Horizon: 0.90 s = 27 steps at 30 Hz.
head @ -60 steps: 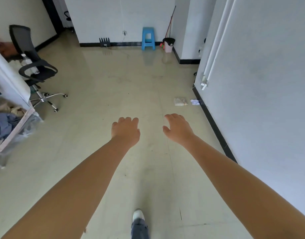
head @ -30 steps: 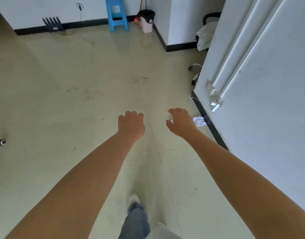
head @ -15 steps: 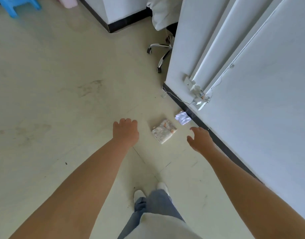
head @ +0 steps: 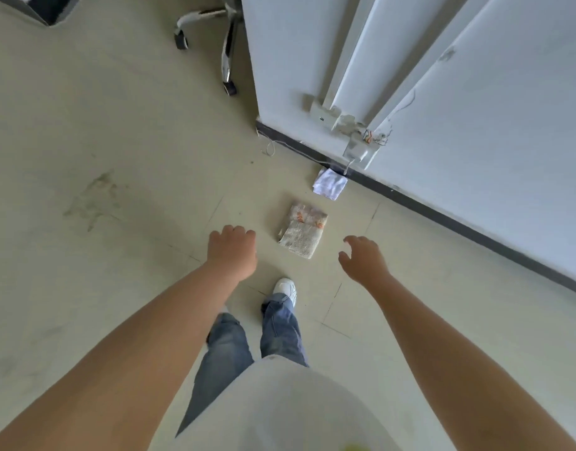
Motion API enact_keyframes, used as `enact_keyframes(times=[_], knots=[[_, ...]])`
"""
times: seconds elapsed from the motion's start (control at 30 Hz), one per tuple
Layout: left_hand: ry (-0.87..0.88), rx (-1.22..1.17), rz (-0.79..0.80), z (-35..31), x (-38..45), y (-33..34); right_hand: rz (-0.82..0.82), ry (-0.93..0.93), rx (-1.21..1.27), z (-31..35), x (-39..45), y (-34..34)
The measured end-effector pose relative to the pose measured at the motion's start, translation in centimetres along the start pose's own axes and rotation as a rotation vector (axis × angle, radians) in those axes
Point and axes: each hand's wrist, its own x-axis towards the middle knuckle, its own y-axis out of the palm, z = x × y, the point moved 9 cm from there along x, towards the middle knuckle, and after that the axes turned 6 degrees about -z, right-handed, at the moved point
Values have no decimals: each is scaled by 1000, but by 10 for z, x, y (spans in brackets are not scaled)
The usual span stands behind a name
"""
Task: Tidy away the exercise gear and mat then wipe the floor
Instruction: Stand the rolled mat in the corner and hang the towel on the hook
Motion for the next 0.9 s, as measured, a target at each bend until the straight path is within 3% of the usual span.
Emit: enact_keyframes(times=[0.33, 0.67, 0.9], knots=[[317, 90, 119, -19, 163, 131, 25, 315, 108, -28, 104, 142], [370, 135, 168, -40, 297, 317, 42, 401, 112, -55, 229, 337], [426, 110, 120, -78, 355, 389, -94, 522, 168, -97, 286, 401]])
